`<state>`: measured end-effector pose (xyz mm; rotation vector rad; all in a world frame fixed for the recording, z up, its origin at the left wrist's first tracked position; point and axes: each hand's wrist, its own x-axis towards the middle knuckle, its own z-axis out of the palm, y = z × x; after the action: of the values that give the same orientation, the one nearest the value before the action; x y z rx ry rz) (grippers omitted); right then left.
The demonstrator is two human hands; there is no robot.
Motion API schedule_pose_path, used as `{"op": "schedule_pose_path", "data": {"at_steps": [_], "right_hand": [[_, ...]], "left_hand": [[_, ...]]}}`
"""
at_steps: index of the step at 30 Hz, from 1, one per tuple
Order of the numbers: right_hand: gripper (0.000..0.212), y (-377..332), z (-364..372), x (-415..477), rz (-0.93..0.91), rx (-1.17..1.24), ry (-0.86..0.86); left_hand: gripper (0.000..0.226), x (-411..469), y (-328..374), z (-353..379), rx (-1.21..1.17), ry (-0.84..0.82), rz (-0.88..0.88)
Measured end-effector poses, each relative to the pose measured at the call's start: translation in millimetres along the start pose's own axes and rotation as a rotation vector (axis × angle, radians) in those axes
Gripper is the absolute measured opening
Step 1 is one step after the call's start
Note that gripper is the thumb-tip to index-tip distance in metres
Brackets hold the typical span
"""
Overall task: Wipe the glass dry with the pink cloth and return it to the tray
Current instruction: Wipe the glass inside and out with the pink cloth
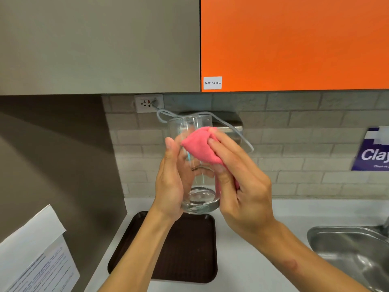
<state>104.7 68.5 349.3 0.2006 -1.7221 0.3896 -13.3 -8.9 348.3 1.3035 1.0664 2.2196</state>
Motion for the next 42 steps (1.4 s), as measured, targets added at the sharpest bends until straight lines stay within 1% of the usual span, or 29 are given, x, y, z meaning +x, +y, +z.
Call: {"op": "schedule_pose_path", "data": {"at_steps": [3,5,8,9,11,13,14,17,20,22,24,26,28,30,32,35,36,39,42], "right_hand": [[0.034,7,-2,13,0.021,-0.005,0.027],[0.034,10,0,9,0.018,0.0,0.01],[0.036,13,6,-24,0.088,0.02,-0.061],[0.037,15,8,-34,0.131,0.023,-0.082],[0.037,22,10,-41,0.224,0.028,-0.114],[0.039,33,12,-36,0.322,0.032,-0.109],[0.04,37,13,-34,0.358,0.028,-0.101],[0.042,34,20,-51,0.384,-0.004,-0.105],[0.045,24,24,-78,0.39,0.031,-0.174],[0.045,30,24,-70,0.44,0.053,-0.166],[0.043,36,23,-52,0.556,0.117,-0.116],[0.046,33,22,-47,0.608,0.144,-0.104],[0.049,19,22,-61,0.563,0.082,-0.165],[0.049,7,22,-84,0.442,-0.013,-0.254],[0.049,7,22,-91,0.346,-0.061,-0.306],[0.047,13,19,-68,0.394,0.018,-0.31],[0.046,13,18,-60,0.415,0.058,-0.294],[0.046,11,16,-45,0.425,0.129,-0.242],[0.047,14,15,-34,0.471,0.186,-0.208]], "left_hand": [[0.067,-2,-5,0,-0.039,-0.023,-0.035],[0.068,-3,-10,-4,-0.032,-0.006,-0.037],[0.086,-7,-18,-10,0.076,0.089,-0.084],[0.087,-9,-24,-13,0.101,0.115,-0.113],[0.077,-15,-39,-16,0.122,0.148,-0.169],[0.065,-19,-51,-15,0.105,0.129,-0.24],[0.064,-20,-55,-14,0.099,0.12,-0.269],[0.073,-18,-63,-14,0.117,0.176,-0.288],[0.089,-16,-68,-16,0.123,0.27,-0.297],[0.086,-19,-71,-12,0.125,0.279,-0.31],[0.076,-22,-70,-5,0.125,0.251,-0.321],[0.077,-24,-69,-1,0.151,0.264,-0.324],[0.085,-25,-70,-2,0.177,0.301,-0.328],[0.09,-29,-73,-6,0.183,0.311,-0.348],[0.084,-34,-76,-6,0.166,0.274,-0.375],[0.057,-35,-75,-5,0.065,0.217,-0.395],[0.055,-33,-70,-4,0.028,0.21,-0.393],[0.066,-28,-60,-2,-0.081,0.192,-0.382],[0.06,-28,-55,-2,-0.144,0.156,-0.361]]}}
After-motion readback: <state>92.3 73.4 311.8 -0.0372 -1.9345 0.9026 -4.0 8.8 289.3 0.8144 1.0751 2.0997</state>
